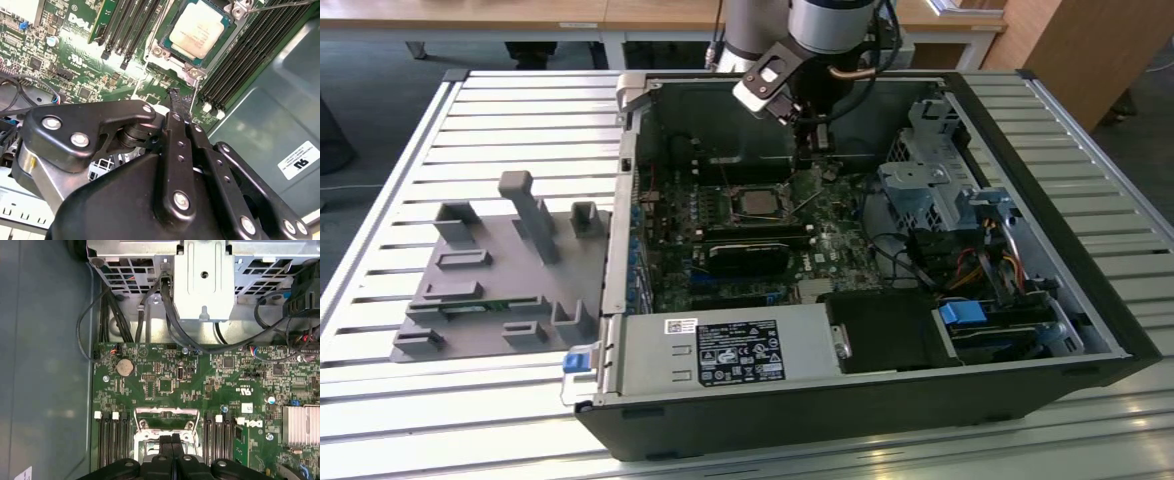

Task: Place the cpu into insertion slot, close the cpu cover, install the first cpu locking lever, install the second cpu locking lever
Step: 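Close the cpu cover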

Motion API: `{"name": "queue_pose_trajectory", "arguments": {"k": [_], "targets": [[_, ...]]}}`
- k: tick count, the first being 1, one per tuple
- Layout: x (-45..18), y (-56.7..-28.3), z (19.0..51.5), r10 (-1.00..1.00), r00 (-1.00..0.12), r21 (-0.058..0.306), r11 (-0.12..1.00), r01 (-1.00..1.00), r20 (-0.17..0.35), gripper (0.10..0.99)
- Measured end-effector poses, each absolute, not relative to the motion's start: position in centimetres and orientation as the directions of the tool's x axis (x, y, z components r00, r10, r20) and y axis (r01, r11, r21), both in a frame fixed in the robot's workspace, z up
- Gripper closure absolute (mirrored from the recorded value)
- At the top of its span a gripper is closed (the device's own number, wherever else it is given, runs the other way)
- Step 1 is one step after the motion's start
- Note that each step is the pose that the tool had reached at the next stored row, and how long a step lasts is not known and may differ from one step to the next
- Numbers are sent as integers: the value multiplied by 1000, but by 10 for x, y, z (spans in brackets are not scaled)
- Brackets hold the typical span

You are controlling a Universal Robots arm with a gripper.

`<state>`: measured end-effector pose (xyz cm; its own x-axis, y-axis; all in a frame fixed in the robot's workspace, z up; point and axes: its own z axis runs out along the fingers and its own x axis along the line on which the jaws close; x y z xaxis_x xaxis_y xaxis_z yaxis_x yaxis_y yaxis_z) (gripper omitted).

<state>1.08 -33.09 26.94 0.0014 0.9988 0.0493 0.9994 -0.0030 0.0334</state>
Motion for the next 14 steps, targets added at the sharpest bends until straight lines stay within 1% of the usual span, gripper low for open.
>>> {"name": "queue_pose_trajectory", "arguments": {"k": [14], "targets": [[24,-328,266,999,7,32,-8,999,50,980]]}}
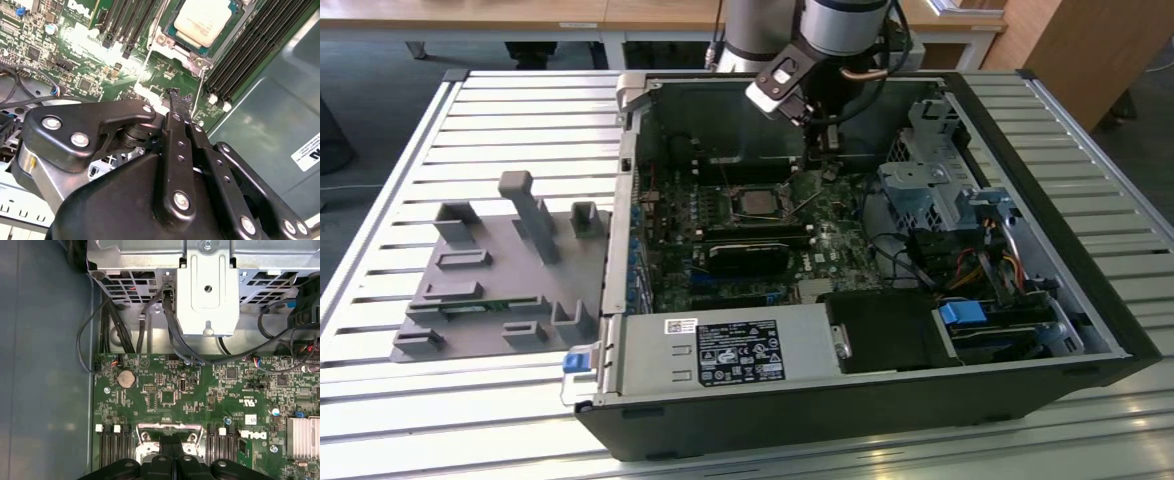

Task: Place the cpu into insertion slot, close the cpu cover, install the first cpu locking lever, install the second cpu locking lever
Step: 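Close the cpu cover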

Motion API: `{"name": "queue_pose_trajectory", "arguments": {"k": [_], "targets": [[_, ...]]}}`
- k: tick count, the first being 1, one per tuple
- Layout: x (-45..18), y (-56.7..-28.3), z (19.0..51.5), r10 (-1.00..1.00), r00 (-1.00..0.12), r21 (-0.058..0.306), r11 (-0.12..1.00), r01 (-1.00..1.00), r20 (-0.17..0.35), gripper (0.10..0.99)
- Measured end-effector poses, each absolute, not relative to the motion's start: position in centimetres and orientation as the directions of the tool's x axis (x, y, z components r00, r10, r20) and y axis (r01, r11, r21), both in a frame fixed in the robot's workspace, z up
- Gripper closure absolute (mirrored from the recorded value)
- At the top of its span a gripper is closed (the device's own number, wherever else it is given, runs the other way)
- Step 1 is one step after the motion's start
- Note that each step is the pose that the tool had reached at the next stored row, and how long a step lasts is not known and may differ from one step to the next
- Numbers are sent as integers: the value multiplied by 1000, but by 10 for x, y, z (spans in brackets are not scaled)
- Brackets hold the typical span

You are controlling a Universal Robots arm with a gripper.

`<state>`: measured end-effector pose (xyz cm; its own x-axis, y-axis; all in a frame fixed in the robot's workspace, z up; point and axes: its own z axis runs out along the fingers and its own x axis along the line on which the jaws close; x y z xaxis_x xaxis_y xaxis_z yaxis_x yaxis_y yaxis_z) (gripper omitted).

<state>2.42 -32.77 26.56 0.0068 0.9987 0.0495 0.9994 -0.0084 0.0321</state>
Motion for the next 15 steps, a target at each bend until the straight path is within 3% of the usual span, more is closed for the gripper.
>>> {"name": "queue_pose_trajectory", "arguments": {"k": [15], "targets": [[33,-327,261,999,8,30,-10,999,48,980]]}}
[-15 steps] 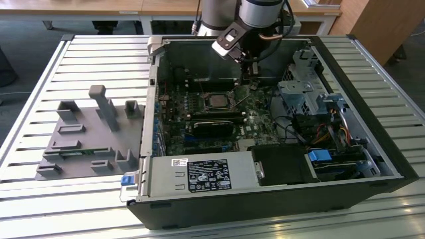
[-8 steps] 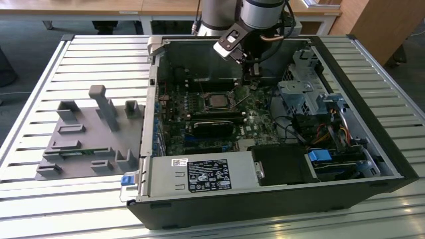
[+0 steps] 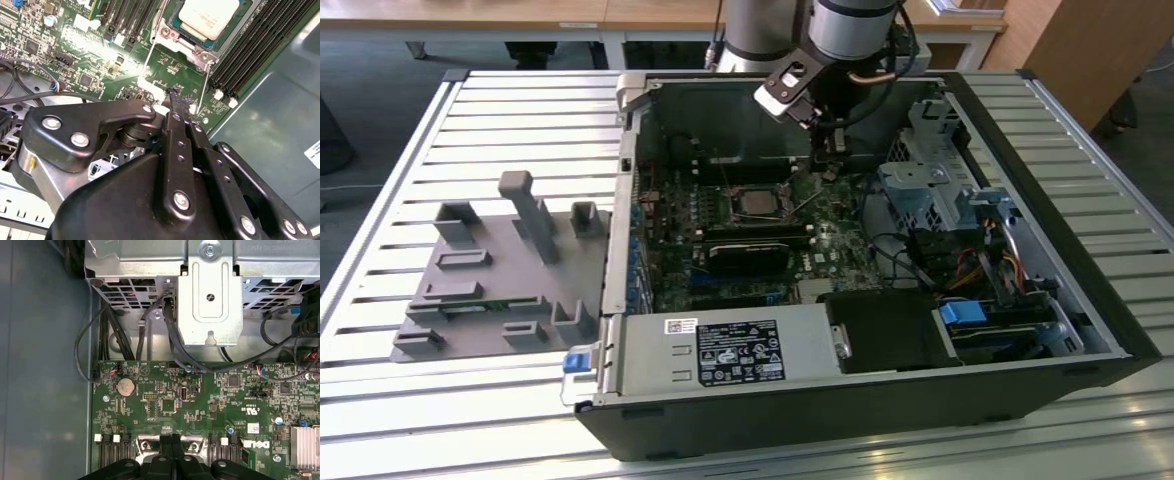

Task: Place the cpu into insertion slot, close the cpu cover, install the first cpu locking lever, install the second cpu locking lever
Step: 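Close the cpu cover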

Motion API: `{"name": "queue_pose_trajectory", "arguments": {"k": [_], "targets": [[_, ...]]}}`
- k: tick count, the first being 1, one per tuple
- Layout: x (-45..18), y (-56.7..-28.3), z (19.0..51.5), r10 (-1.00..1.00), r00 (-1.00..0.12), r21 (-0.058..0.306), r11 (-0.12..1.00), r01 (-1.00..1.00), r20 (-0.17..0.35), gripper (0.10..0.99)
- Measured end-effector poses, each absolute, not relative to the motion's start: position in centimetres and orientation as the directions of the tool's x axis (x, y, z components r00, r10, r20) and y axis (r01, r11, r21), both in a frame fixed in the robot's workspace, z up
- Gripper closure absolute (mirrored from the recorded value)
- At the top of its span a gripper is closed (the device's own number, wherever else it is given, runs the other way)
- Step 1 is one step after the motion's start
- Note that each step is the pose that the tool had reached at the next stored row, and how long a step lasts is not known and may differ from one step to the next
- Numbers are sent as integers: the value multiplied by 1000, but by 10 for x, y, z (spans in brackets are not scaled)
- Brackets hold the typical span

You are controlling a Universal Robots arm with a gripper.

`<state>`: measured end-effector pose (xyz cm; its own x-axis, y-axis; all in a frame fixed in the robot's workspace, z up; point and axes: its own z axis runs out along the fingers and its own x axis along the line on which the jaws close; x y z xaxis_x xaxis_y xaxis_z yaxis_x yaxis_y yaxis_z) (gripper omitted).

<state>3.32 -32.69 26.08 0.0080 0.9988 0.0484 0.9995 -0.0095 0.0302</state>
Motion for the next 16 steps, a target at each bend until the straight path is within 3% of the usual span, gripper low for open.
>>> {"name": "queue_pose_trajectory", "arguments": {"k": [16], "targets": [[45,-325,259,999,8,28,-9,1000,42,980]]}}
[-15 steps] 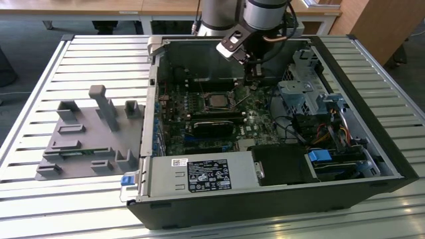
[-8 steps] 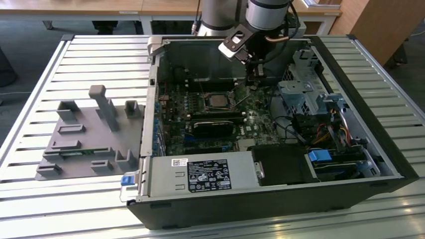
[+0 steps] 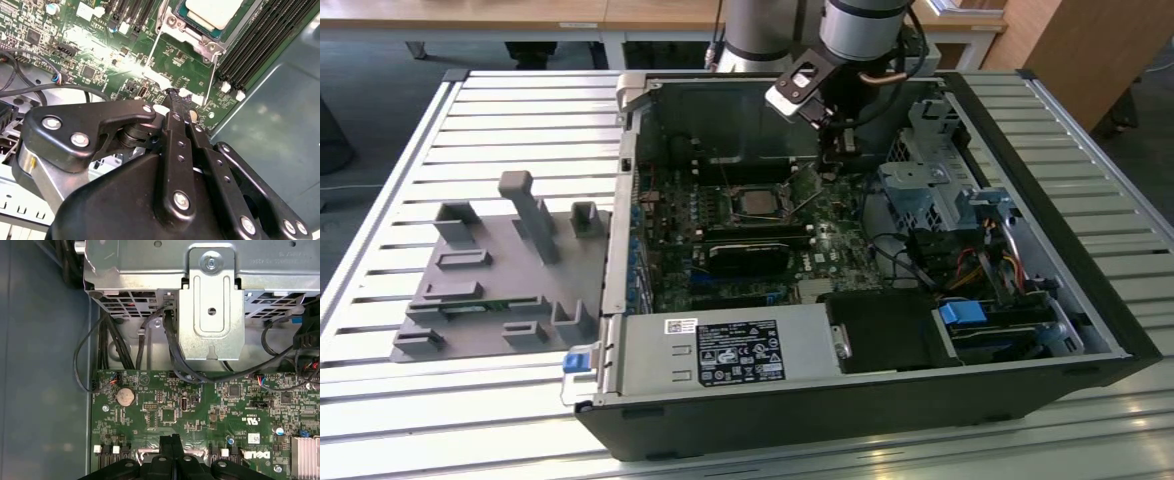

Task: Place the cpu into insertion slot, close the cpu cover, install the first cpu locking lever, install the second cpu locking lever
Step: 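Close the cpu cover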

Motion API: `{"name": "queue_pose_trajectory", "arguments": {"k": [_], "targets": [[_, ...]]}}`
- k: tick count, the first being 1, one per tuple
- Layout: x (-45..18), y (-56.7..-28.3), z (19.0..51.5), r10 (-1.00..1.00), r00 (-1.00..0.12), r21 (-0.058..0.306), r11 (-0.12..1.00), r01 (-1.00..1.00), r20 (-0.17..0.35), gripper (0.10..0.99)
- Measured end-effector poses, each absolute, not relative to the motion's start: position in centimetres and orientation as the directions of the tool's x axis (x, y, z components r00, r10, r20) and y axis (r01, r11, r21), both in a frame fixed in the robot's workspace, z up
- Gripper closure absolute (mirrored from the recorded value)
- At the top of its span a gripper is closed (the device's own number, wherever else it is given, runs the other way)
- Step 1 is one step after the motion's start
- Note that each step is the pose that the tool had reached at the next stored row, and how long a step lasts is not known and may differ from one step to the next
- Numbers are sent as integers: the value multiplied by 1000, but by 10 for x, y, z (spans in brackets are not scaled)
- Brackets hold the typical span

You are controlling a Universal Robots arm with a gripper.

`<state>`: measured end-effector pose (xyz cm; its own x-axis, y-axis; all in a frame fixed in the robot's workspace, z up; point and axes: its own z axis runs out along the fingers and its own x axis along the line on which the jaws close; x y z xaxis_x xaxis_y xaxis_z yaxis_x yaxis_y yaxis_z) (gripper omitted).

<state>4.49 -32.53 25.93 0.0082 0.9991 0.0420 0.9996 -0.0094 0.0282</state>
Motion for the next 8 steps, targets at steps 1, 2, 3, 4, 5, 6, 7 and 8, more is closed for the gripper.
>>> {"name": "queue_pose_trajectory", "arguments": {"k": [1,2,3,4,5,6,7,8], "targets": [[45,-325,259,999,8,28,-9,1000,41,980],[46,-325,259,999,8,28,-9,1000,41,980],[47,-325,259,999,8,27,-9,1000,41,980],[48,-325,259,999,8,27,-9,1000,41,980],[48,-325,259,999,8,27,-9,1000,41,980],[53,-324,257,999,8,25,-9,1000,38,980],[50,-322,248,999,9,5,-9,1000,32,980],[50,-322,248,999,9,5,-9,1000,32,980]]}}
